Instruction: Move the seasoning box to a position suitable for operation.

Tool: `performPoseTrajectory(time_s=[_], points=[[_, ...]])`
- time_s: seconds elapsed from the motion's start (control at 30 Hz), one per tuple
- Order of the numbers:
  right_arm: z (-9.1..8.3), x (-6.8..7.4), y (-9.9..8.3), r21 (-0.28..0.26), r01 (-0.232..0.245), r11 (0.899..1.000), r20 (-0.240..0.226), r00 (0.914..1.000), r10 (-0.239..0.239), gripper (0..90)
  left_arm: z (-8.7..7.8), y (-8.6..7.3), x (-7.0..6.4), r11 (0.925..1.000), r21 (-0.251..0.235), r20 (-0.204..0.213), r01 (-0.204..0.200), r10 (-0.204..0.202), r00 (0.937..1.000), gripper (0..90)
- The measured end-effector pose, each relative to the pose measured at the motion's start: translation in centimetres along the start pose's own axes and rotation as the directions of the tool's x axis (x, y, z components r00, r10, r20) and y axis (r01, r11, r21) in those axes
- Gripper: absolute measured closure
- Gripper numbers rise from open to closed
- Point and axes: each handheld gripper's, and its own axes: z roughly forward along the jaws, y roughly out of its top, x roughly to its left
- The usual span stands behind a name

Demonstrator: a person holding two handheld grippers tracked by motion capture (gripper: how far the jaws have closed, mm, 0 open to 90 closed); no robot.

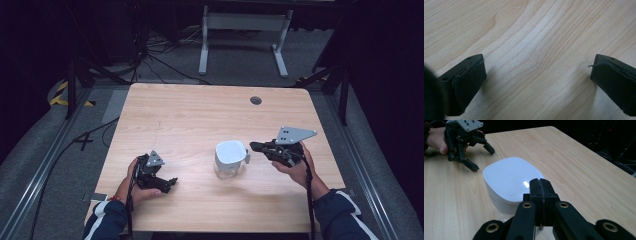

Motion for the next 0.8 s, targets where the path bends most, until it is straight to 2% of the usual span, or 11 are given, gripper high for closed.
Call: performPoseTrajectory(time_s=[0.1, 0.27, 0.43, 0.57, 0.7, 0.77, 0.8], points=[[0.7, 0.2, 0.3, -0.001, 0.017, 1.000, -0.024, 0.9996, -0.017, 90.0, 0.0, 0.0, -0.1, 1.0000, -0.001, -0.004, -0.004, 0.004, 1.0000, 0.5], [1.9, 0.3, 0.7, 0.013, 0.039, 0.999, -0.035, 0.9986, -0.039, 90.0, 0.0, 0.0, -0.1, 1.0000, -0.004, -0.010, -0.005, 0.005, 0.9999, 0.5], [2.8, -0.1, 0.5, 0.052, 0.040, 0.998, -0.034, 0.9987, -0.039, 90.0, 0.0, 0.0, -0.2, 0.9999, -0.001, -0.013, 0.010, -0.011, 0.9999, 0.4], [3.2, -0.4, 0.6, 0.052, 0.035, 0.998, -0.042, 0.9986, -0.033, 90.0, -0.1, -0.1, -0.3, 0.9999, -0.001, -0.020, 0.014, -0.014, 0.9997, 1.7], [3.4, -0.4, 0.8, 0.056, 0.034, 0.998, -0.043, 0.9986, -0.032, 90.0, -0.3, -0.3, -0.6, 0.9997, -0.020, -0.055, 0.014, -0.015, 0.9984, 2.5], [3.3, -0.4, 0.8, 0.063, 0.026, 0.998, -0.053, 0.9984, -0.022, 90.0, -0.6, -0.3, -0.7, 0.9998, -0.017, -0.036, 0.008, -0.009, 0.9993, 6.2], [3.2, -0.4, 0.9, 0.071, 0.025, 0.997, -0.054, 0.9983, -0.021, 90.0, -0.5, -0.4, -0.8, 0.9994, -0.032, -0.036, 0.012, -0.013, 0.9993, 9.3]])
